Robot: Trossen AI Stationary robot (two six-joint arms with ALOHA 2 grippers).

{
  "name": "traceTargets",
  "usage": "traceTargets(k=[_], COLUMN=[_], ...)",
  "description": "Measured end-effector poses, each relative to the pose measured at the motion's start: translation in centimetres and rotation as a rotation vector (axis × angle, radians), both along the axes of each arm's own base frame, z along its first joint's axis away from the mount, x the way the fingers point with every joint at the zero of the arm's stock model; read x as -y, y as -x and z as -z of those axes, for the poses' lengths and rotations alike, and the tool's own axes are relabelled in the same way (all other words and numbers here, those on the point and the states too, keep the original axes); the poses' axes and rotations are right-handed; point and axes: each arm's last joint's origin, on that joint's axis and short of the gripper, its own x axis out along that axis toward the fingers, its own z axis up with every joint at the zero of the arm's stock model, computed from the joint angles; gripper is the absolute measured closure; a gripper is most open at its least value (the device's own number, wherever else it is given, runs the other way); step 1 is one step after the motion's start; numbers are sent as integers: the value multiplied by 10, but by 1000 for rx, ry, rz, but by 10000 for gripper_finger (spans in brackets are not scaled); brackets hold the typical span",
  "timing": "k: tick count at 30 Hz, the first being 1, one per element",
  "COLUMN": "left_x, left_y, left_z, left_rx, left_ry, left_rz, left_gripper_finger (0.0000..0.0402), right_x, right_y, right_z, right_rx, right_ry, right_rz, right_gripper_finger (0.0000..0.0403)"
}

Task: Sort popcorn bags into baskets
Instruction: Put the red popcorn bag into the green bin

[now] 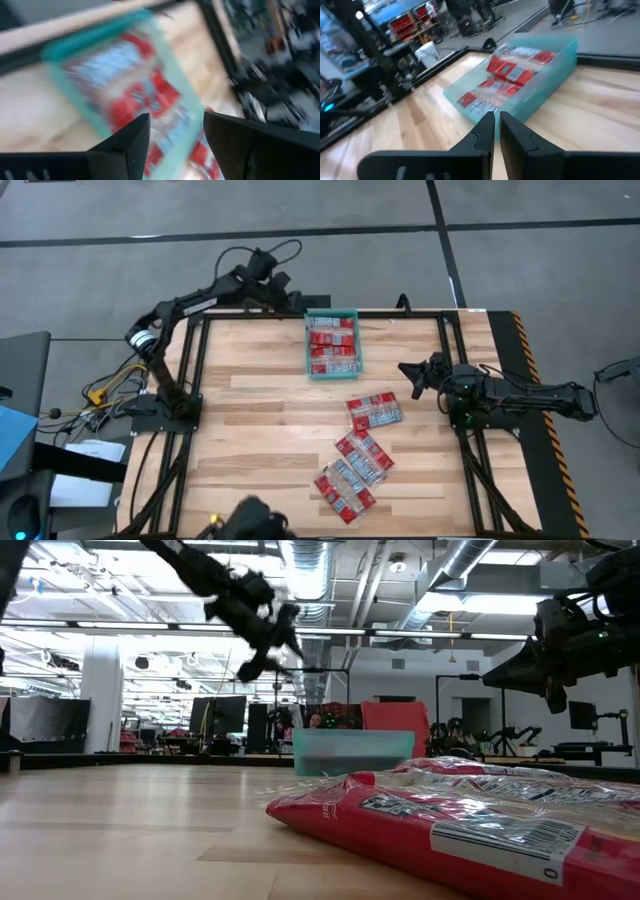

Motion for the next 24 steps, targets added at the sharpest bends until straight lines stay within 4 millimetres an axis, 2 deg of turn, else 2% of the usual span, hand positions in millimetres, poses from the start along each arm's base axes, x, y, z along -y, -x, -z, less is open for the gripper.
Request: traceTargets(k=[3, 6, 9, 12, 15, 17, 20, 24], left_x=[36, 77, 114, 143, 160, 165, 167, 170], left_y=[-22, -50, -74, -92, -108, -119, -128, -126], left_z=[-14, -15, -6, 10, 23, 35, 58, 85], left_rx=[12, -13, -59, -104, -102, -95, -136, -255], left_ry=[-81, -146, -202, -259, -328, -339, -271, -115], left_rz=[104, 166, 236, 342, 396, 412, 411, 438], left_gripper_finger=[231, 223, 203, 178, 152, 137, 126, 129], right_x=[-1, 0, 0, 0, 0, -1, -2, -2], right_y=[-2, -4, -5, -7, -8, -9, -10, -11], right_z=[3, 7, 11, 15, 18, 21, 25, 32], right_rx=[-39, -72, -98, -125, -156, -171, -179, -220], right_ry=[2, -25, -63, -93, -109, -137, -218, -299], right_rz=[-34, -30, -22, -16, -39, -58, -57, -26], right_gripper_finger=[349, 349, 349, 349, 349, 349, 349, 360])
